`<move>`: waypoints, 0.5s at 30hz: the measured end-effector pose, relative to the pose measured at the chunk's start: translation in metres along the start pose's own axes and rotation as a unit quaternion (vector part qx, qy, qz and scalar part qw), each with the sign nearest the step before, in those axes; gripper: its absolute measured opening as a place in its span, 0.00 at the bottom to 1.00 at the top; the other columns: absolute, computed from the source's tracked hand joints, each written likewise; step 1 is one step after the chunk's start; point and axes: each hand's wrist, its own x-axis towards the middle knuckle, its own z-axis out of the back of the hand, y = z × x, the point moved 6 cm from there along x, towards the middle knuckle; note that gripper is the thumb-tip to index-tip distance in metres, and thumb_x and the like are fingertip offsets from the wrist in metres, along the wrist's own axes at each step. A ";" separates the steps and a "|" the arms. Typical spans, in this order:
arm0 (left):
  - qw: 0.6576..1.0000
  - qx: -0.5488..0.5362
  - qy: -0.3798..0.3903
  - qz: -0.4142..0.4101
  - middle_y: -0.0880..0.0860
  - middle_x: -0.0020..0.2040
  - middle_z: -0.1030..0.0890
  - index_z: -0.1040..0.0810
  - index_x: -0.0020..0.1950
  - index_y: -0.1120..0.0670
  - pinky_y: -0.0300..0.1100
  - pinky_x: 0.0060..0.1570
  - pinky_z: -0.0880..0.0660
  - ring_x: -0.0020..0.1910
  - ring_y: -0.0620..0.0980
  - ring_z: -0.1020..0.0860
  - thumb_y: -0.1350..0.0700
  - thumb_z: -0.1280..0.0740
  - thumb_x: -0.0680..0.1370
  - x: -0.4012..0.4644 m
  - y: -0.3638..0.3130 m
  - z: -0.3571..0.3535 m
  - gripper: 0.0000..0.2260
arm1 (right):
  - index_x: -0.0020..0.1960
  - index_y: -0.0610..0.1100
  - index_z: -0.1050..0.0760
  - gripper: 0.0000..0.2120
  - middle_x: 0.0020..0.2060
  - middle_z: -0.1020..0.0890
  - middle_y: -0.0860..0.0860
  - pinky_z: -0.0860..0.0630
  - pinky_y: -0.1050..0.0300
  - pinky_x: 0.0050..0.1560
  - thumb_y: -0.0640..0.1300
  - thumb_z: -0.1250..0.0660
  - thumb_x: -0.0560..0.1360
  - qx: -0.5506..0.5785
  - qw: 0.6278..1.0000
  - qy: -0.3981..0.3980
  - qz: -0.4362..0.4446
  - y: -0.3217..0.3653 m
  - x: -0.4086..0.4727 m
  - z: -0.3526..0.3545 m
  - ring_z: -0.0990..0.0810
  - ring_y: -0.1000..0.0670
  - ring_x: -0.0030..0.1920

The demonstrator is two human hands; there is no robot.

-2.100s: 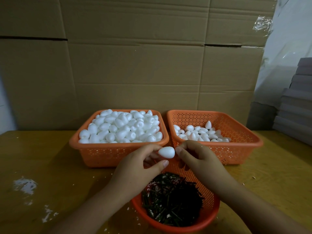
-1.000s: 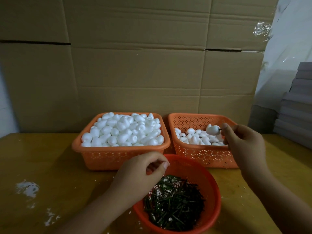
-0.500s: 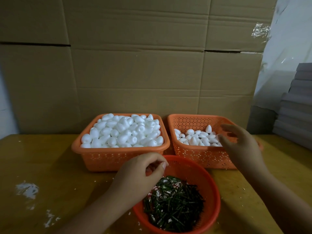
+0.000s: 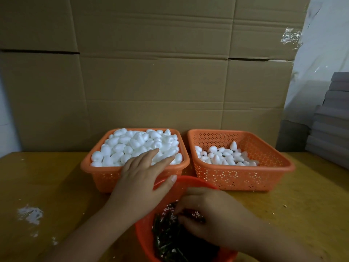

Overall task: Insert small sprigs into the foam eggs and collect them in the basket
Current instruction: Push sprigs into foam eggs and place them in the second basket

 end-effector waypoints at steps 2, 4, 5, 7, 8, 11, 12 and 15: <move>0.999 0.013 0.019 -0.023 0.42 0.79 0.45 0.42 0.74 0.31 0.37 0.71 0.58 0.77 0.43 0.47 0.28 0.60 0.71 0.002 0.002 -0.003 0.32 | 0.60 0.56 0.23 0.14 0.58 0.23 0.60 0.31 0.67 0.59 0.56 0.37 0.76 -0.017 0.999 0.031 0.002 0.002 -0.001 -0.006 0.26 0.59 0.58; 0.998 0.017 0.038 -0.054 0.42 0.80 0.47 0.48 0.74 0.28 0.34 0.68 0.62 0.77 0.42 0.49 0.27 0.61 0.71 0.001 -0.002 -0.004 0.31 | 0.64 0.57 0.25 0.18 0.62 0.24 0.61 0.34 0.71 0.61 0.58 0.36 0.76 -0.019 0.998 0.054 0.000 0.002 -0.002 -0.011 0.27 0.59 0.61; 0.996 0.024 0.048 -0.067 0.42 0.80 0.49 0.52 0.74 0.27 0.33 0.67 0.63 0.77 0.41 0.51 0.27 0.62 0.71 0.001 -0.005 -0.005 0.31 | 0.65 0.58 0.27 0.19 0.63 0.25 0.61 0.34 0.69 0.62 0.59 0.36 0.76 -0.020 0.998 0.065 -0.001 0.002 -0.002 -0.013 0.28 0.59 0.62; 0.994 0.039 0.053 -0.086 0.40 0.80 0.49 0.57 0.74 0.28 0.34 0.68 0.62 0.76 0.39 0.52 0.27 0.64 0.70 0.001 -0.008 -0.007 0.31 | 0.66 0.59 0.28 0.20 0.65 0.26 0.61 0.32 0.63 0.64 0.60 0.36 0.75 -0.023 0.997 0.077 -0.001 0.003 -0.002 -0.014 0.28 0.57 0.64; 0.994 0.042 0.049 -0.091 0.39 0.79 0.48 0.57 0.75 0.29 0.34 0.68 0.61 0.76 0.38 0.51 0.27 0.64 0.70 0.001 -0.008 -0.007 0.31 | 0.67 0.59 0.29 0.21 0.65 0.27 0.61 0.32 0.62 0.65 0.60 0.37 0.75 -0.025 0.996 0.080 -0.001 0.003 -0.002 -0.015 0.28 0.57 0.64; 0.994 0.037 0.030 -0.094 0.37 0.77 0.43 0.53 0.76 0.32 0.34 0.66 0.57 0.75 0.38 0.46 0.28 0.63 0.71 0.001 -0.009 -0.006 0.33 | 0.67 0.59 0.29 0.21 0.66 0.27 0.61 0.32 0.61 0.65 0.60 0.37 0.75 -0.025 0.996 0.086 -0.004 0.004 -0.002 -0.016 0.29 0.57 0.65; 0.995 0.032 0.025 -0.094 0.37 0.76 0.41 0.51 0.76 0.32 0.34 0.66 0.56 0.74 0.38 0.45 0.28 0.62 0.72 0.001 -0.008 -0.006 0.33 | 0.67 0.59 0.29 0.21 0.66 0.27 0.61 0.32 0.61 0.65 0.60 0.37 0.75 -0.026 0.996 0.088 -0.006 0.003 -0.002 -0.016 0.29 0.57 0.65; 0.996 0.025 0.021 -0.088 0.36 0.75 0.40 0.49 0.76 0.32 0.35 0.66 0.53 0.73 0.37 0.43 0.28 0.60 0.72 0.002 -0.007 -0.007 0.32 | 0.67 0.59 0.29 0.21 0.66 0.27 0.61 0.32 0.60 0.65 0.60 0.37 0.75 -0.028 0.995 0.092 -0.009 0.002 -0.001 -0.018 0.29 0.57 0.65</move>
